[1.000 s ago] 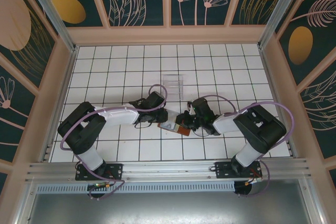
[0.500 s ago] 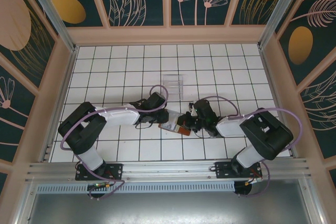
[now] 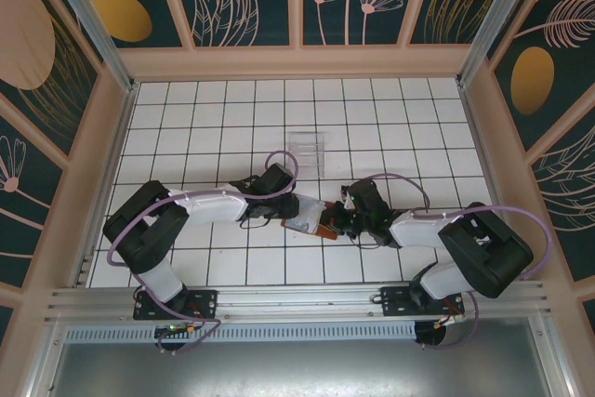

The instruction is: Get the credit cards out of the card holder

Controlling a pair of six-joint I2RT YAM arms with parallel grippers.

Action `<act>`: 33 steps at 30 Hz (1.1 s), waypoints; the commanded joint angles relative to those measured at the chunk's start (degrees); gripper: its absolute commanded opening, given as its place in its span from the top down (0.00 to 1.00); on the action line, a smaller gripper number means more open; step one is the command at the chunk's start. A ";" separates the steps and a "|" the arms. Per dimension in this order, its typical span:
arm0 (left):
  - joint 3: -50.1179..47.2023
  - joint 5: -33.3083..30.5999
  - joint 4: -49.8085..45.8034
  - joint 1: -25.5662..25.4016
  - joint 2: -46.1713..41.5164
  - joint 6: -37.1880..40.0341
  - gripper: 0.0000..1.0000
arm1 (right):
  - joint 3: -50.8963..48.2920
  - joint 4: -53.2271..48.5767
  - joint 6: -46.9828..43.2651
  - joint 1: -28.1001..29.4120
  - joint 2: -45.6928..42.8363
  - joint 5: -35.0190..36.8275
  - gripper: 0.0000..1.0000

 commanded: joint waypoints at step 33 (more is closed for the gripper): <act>-4.14 0.67 -11.38 -0.52 5.43 1.16 0.65 | -3.98 -0.35 3.27 -2.76 -0.97 3.88 0.97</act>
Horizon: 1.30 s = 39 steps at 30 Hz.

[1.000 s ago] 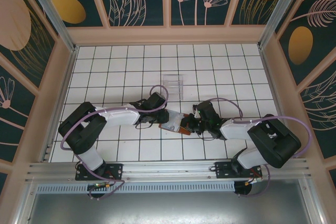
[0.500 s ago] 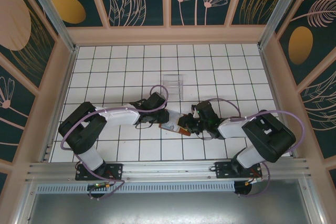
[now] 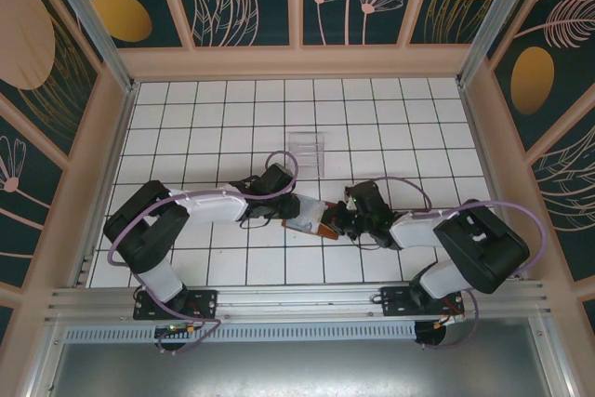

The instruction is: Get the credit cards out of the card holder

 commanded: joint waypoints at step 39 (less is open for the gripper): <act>1.67 -9.45 -17.48 0.33 -10.02 1.83 0.55 | 25.75 -44.81 -71.77 -5.20 -13.14 8.49 1.00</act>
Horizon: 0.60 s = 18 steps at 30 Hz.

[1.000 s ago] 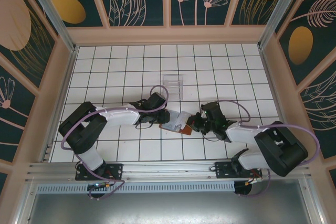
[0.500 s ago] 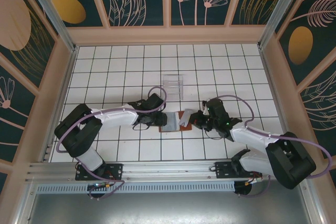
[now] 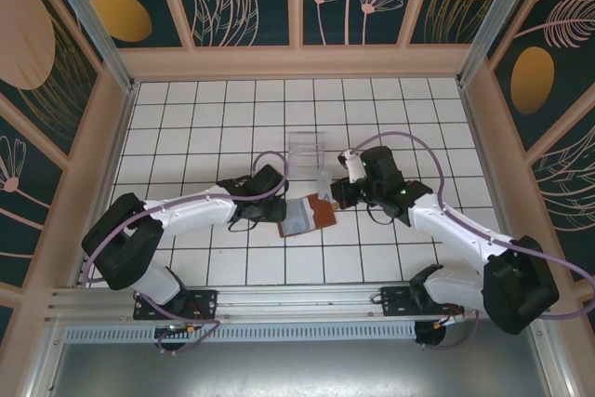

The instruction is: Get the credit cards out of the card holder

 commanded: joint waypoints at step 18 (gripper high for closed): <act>-4.45 10.89 12.15 2.22 0.61 -0.05 0.55 | 28.69 -23.07 -52.52 -0.80 16.93 8.51 1.00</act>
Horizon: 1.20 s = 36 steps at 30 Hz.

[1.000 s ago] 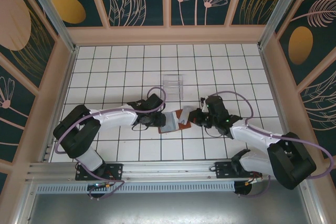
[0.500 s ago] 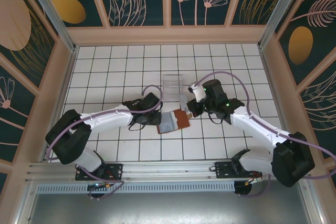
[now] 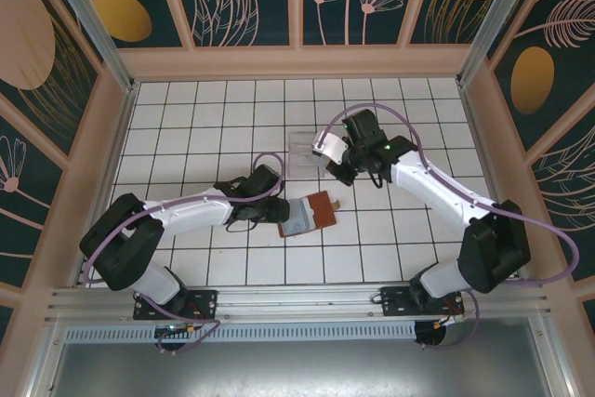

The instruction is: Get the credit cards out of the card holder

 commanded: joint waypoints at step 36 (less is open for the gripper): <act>-6.83 -12.77 -1.02 1.10 -14.34 -4.53 0.55 | 36.28 -23.28 -21.55 -0.41 32.57 -0.47 1.00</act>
